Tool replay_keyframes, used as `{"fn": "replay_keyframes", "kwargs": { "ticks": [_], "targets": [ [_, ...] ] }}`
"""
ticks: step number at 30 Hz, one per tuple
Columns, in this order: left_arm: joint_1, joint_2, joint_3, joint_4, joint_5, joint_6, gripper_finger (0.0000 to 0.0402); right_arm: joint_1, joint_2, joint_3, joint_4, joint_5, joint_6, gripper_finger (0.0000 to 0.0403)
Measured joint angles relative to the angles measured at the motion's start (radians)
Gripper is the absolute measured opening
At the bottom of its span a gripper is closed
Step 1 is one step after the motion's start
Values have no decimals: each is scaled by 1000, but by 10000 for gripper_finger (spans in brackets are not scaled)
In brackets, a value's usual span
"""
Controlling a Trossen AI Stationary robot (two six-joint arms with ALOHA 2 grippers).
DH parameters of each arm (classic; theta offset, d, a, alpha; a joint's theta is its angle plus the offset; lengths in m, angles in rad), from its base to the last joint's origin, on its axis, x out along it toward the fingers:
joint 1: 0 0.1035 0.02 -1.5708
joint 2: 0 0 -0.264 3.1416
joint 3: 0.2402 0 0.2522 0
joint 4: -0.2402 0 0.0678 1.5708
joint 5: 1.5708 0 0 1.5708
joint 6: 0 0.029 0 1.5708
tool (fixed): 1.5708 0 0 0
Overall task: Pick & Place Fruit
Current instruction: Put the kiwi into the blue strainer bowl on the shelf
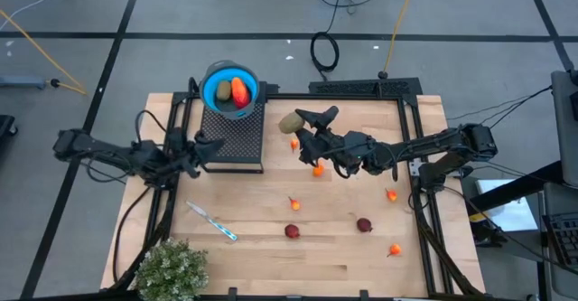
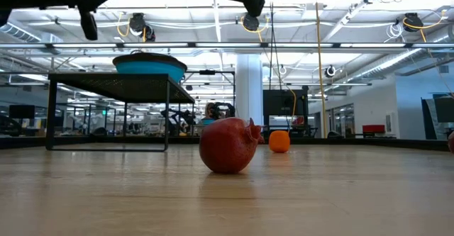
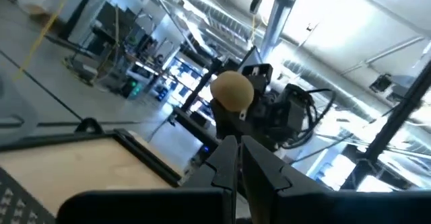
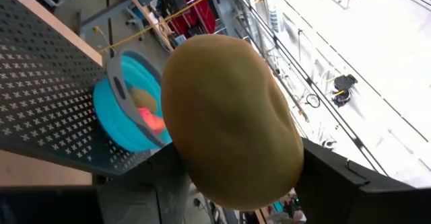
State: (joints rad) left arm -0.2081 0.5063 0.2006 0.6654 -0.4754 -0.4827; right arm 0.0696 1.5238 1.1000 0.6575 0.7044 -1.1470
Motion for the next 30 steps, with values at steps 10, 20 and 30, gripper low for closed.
{"fn": "replay_keyframes", "kwargs": {
  "ticks": [10, 20, 30],
  "targets": [
    [0, 301, 247, 1, -14, 202, 25, 1, 0, 0, -4, 0, 1, 213],
    [26, 484, 488, -152, -15, 347, 115, 1, 0, 0, -4, 0, 9, 213],
    [99, 619, 586, -252, 28, 346, 210, 2, 0, 0, -4, 1, 9, 213]
  ]
}}
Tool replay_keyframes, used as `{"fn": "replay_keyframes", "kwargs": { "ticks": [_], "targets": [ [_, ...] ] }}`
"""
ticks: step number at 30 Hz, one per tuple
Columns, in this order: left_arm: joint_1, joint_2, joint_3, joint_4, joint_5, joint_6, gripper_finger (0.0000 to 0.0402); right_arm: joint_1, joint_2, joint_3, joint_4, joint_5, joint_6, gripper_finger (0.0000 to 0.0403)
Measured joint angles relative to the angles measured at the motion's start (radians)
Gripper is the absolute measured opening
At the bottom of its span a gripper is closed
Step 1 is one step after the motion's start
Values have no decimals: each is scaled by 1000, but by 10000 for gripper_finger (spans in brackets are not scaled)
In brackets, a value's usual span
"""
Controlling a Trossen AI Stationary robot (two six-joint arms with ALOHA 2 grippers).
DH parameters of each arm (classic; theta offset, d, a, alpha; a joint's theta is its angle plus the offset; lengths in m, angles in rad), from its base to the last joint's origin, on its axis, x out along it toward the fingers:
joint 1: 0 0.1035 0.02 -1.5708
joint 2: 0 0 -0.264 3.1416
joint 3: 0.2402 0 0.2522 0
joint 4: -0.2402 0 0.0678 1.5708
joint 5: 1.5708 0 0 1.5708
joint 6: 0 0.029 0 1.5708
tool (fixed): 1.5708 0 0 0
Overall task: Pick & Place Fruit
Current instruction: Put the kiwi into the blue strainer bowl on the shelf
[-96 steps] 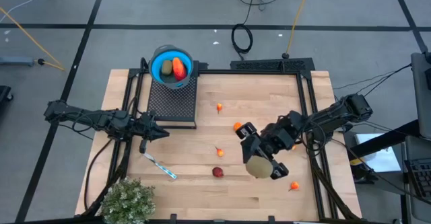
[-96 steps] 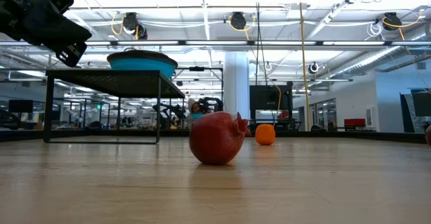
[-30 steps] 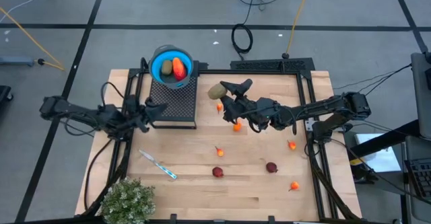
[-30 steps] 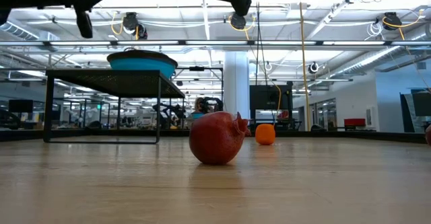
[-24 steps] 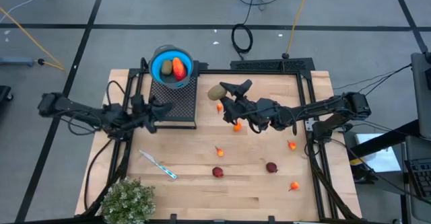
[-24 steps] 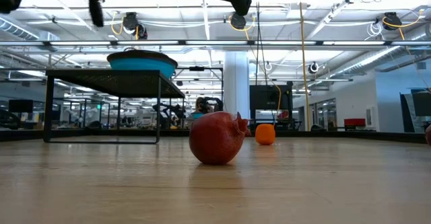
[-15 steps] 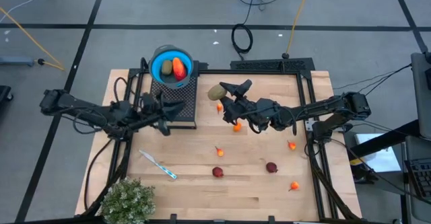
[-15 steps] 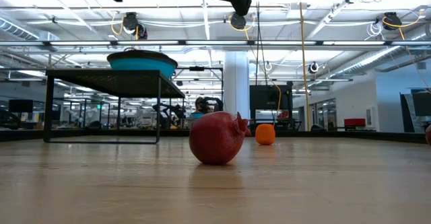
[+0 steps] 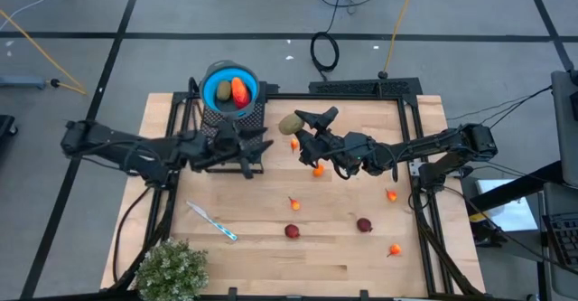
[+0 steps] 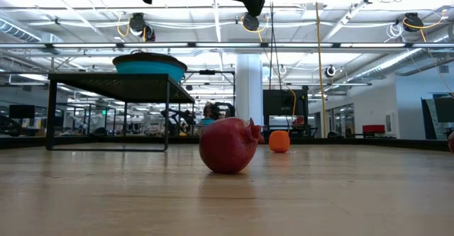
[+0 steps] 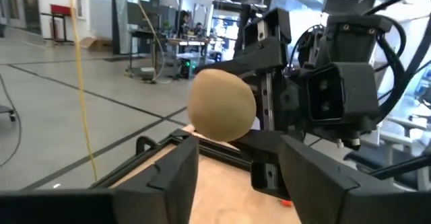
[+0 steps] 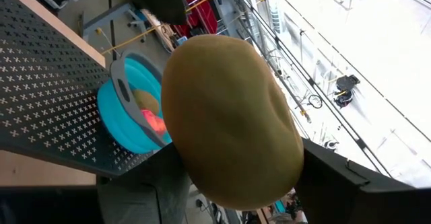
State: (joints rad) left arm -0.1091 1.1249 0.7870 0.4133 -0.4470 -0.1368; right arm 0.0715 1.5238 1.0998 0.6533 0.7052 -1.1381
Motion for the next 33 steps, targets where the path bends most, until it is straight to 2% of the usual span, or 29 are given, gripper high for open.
{"fn": "replay_keyframes", "kwargs": {
  "ticks": [6, 17, 23, 26, 33],
  "targets": [
    [55, 85, 52, 0, 81, -2, 237, 0, 0, 0, 0, 0, 0, 213],
    [113, 228, 186, 2, 80, 42, 246, 0, 1, 0, -23, 6, 49, 213],
    [124, 261, 212, -2, 85, 54, 246, 0, 1, 0, -40, 6, 53, 213],
    [123, 261, 212, -18, 87, 54, 236, 0, 1, 0, -49, 7, 53, 213],
    [123, 261, 212, -24, 87, 54, 181, 0, 1, 0, -50, 6, 52, 218]
  ]
}}
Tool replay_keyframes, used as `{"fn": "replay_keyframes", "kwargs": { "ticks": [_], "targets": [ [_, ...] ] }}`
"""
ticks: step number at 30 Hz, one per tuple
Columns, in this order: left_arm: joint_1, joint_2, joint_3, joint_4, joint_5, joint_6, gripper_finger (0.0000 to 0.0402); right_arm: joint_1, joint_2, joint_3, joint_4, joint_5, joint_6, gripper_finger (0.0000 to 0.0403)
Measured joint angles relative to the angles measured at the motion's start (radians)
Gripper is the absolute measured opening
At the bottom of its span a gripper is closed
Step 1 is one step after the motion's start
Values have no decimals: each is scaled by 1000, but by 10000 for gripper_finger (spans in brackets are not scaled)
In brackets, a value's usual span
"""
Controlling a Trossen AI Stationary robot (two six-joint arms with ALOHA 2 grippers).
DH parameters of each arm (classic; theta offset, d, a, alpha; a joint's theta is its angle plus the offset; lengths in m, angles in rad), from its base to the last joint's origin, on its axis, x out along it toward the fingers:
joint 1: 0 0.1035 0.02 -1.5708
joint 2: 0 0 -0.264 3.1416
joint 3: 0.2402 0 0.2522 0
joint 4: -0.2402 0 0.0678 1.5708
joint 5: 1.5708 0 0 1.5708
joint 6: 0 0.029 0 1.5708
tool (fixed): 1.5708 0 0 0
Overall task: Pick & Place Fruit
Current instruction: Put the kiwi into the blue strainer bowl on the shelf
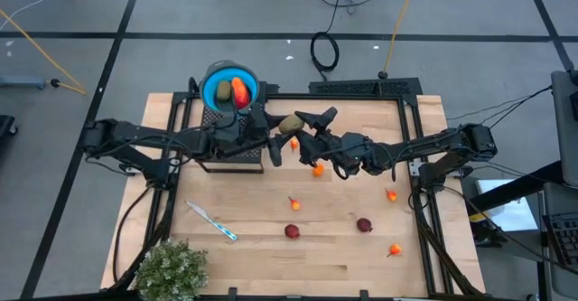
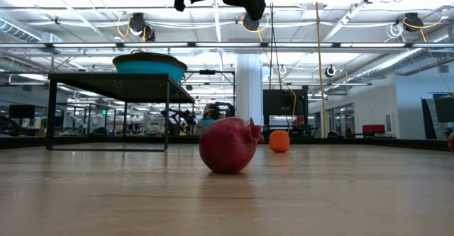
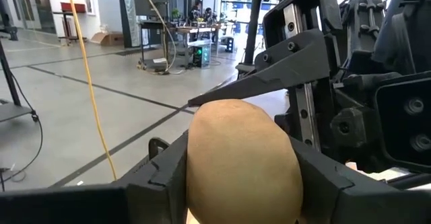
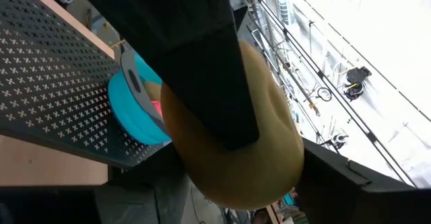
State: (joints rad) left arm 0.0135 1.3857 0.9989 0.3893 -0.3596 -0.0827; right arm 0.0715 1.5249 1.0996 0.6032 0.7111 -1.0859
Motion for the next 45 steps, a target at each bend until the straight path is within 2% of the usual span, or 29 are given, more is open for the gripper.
{"fn": "replay_keyframes", "kwargs": {
  "ticks": [4, 8, 12, 17, 24, 30, 35, 41, 45],
  "targets": [
    [0, 0, 0, -2, 0, 0, 184, 0, 0, 0, 0, 9, 44, 239],
    [0, 0, 1, -21, -26, 15, 199, 1, 0, 0, -28, 81, 123, 257],
    [0, -4, 0, -40, -64, 71, 193, 2, 0, 0, -93, 169, 180, 267],
    [13, -44, -1, -110, -144, 109, 192, 16, 0, 0, -190, 276, 239, 268],
    [66, -132, 1, -226, -273, 106, 200, 39, 0, 0, -307, 341, 406, 265],
    [128, -234, 0, -390, -329, 88, 190, 58, 0, 0, -367, 336, 647, 239],
    [187, -306, 0, -549, -332, 6, 196, 77, 0, 0, -382, 325, 851, 200],
    [248, -361, 0, -731, -317, -71, 198, 95, 0, 0, -414, 170, 1073, 139],
    [284, -378, 0, -799, -287, -87, 199, 95, 0, 0, -440, 3, 1186, 93]
  ]
}}
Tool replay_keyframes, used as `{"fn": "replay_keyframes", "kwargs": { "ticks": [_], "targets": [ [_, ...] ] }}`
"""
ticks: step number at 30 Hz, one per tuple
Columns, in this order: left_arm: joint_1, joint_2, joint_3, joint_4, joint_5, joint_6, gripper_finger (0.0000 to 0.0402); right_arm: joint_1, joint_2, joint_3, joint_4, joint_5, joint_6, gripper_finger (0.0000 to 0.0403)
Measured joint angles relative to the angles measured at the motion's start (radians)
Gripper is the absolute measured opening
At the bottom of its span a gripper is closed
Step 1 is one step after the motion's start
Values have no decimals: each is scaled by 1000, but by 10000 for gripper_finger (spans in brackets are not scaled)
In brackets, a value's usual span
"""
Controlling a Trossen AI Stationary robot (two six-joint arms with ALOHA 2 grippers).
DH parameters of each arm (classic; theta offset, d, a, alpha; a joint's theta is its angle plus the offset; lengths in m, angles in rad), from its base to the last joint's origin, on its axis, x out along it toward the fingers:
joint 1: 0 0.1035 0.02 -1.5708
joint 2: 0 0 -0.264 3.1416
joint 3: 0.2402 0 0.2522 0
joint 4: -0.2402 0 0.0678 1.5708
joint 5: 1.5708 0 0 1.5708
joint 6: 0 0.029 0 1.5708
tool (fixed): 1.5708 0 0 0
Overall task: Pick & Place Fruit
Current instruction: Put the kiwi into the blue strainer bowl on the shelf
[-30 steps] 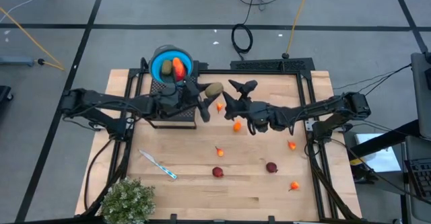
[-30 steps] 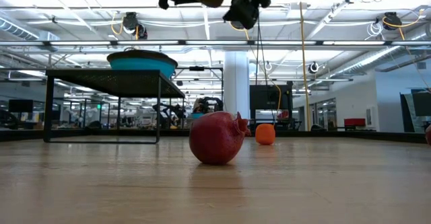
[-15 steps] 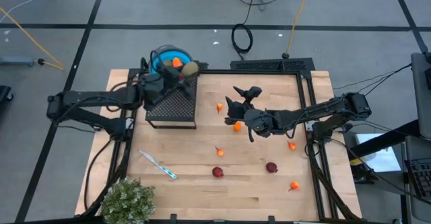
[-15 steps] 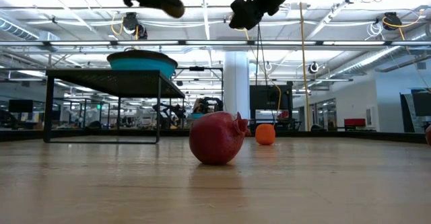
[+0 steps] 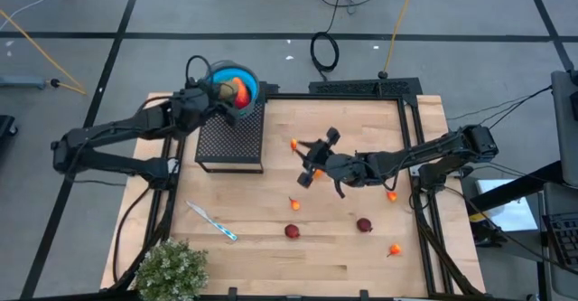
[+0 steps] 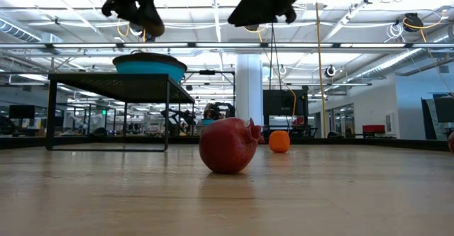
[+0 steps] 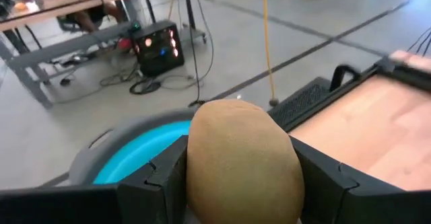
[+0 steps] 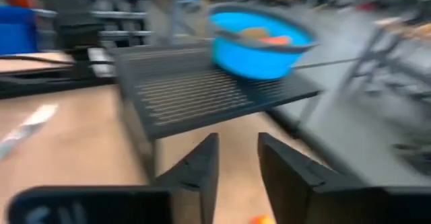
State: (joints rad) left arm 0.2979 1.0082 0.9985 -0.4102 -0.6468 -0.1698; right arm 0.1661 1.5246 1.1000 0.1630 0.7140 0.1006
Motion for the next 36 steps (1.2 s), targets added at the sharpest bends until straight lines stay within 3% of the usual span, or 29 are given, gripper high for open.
{"fn": "replay_keyframes", "kwargs": {
  "ticks": [8, 21, 27, 36],
  "targets": [
    [94, -1, 0, -91, 130, -48, 199, -1, 0, 0, -27, -368, 49, 7],
    [206, 24, 0, -113, 235, -97, 200, -78, -187, -1, -221, -863, -7, 2],
    [219, 52, 0, -108, 253, -126, 200, -118, -335, -32, -298, -953, -64, 1],
    [219, 110, 0, -111, 257, -175, 200, -172, -690, -292, -302, -953, 18, 1]
  ]
}}
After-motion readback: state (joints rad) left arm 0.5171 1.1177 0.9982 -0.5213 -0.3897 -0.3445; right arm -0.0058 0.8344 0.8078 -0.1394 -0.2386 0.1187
